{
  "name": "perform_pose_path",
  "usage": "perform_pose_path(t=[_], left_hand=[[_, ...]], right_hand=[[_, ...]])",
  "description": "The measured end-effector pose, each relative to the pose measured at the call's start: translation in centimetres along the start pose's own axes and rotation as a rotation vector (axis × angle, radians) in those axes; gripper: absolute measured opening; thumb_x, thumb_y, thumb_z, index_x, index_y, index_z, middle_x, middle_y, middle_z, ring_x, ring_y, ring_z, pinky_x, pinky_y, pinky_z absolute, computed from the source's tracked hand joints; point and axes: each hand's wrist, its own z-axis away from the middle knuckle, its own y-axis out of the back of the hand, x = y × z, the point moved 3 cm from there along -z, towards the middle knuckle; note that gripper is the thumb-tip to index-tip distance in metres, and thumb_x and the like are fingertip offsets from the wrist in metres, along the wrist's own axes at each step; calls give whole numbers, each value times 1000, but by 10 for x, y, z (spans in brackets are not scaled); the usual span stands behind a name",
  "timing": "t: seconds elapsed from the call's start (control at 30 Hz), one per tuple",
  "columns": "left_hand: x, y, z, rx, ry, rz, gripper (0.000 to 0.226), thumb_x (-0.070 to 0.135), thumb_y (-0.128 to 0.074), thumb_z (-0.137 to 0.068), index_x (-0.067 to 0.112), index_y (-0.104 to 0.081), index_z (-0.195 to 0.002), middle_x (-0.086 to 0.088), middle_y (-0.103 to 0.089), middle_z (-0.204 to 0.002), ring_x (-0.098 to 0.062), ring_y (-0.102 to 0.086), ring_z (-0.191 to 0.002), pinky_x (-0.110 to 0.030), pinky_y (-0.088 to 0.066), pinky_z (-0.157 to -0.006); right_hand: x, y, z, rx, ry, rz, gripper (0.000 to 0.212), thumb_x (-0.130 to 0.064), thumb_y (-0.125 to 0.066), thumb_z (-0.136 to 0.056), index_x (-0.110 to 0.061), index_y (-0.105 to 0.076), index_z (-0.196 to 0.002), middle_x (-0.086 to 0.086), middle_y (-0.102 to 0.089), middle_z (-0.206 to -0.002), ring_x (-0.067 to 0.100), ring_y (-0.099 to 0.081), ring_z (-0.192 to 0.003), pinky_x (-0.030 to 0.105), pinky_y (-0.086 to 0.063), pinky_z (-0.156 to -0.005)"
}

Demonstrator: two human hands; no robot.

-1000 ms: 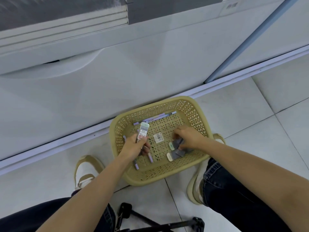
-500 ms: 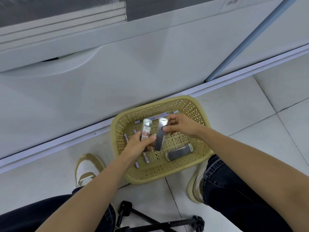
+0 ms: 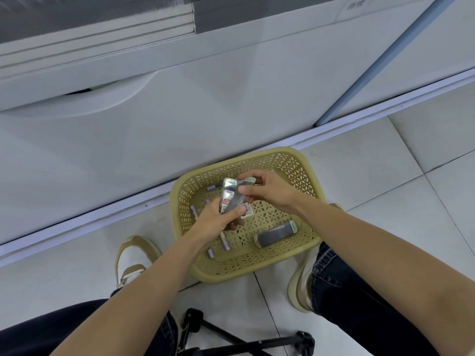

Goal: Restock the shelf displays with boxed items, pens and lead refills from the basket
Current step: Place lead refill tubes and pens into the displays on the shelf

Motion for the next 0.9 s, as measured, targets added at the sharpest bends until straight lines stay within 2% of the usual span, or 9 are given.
perform_pose_path(t=[0.13,0.27,0.33,0.4,0.47,0.6,0.67,0.77,0.9], left_hand=[[-1,-9,3,-175,51,47,34,25,-63,-92,9,-53,-120,-11,-71,-110,-27,-71,-96,-29,-59,-75],[-5,-15,4,-198,69,37,38,36,-56,-96,10,-51,-123,-13,-71,-108,-30,-71,-95,-35,-58,-80],[-7,-12,1,-158,55,33,37,36,-49,-99,8,-50,-123,-14,-72,-104,-30,-72,-89,-36,-59,-77],[-8,-6,-2,-112,32,28,33,30,-43,-103,5,-50,-124,-12,-73,-98,-30,-72,-83,-44,-57,-80],[-10,-4,-3,-119,22,-14,30,28,-47,-101,7,-52,-122,-7,-74,-97,-29,-71,-84,-50,-53,-84],[-14,-8,-1,-147,17,-24,29,22,-55,-97,5,-51,-120,-9,-71,-91,-23,-70,-79,-42,-54,-76],[-16,-3,-2,-99,23,-14,27,17,-51,-100,4,-49,-123,-10,-69,-91,-21,-69,-77,-37,-54,-72],[-24,9,-3,-54,58,-15,28,14,-47,-101,7,-45,-128,-11,-70,-94,-21,-69,-77,-36,-56,-73],[-32,14,-4,-40,82,-11,32,13,-47,-101,1,-45,-130,-11,-70,-89,-19,-70,-75,-30,-59,-67]], right_hand=[[4,1,-3,126,9,143,31,-31,-80,-77,-12,-57,-85,-4,-60,-66,8,-48,-49,20,-41,-45],[6,-2,-1,154,-5,199,41,-55,-66,-83,-16,-58,-78,-9,-55,-52,8,-46,-44,21,-39,-46],[2,3,1,49,-30,100,38,-44,-66,-88,-6,-64,-93,0,-65,-65,12,-59,-54,22,-49,-53],[-1,11,3,-52,-28,6,33,-19,-67,-90,6,-61,-111,11,-69,-82,16,-66,-66,22,-56,-63],[-1,17,5,-82,-11,46,30,-5,-67,-87,6,-60,-114,15,-69,-87,17,-67,-68,23,-57,-65],[5,20,8,-100,-3,192,28,-14,-72,-86,-9,-58,-110,10,-72,-84,20,-69,-70,27,-57,-65],[15,27,10,-84,-19,404,24,-23,-70,-88,-12,-57,-105,6,-72,-87,21,-70,-76,30,-59,-70],[44,31,19,-209,-95,1001,25,-25,-75,-82,-20,-58,-99,-5,-66,-95,17,-65,-88,34,-56,-83],[70,20,25,-327,-145,1300,35,-27,-80,-76,-20,-61,-105,-7,-58,-95,15,-55,-87,31,-48,-74]])
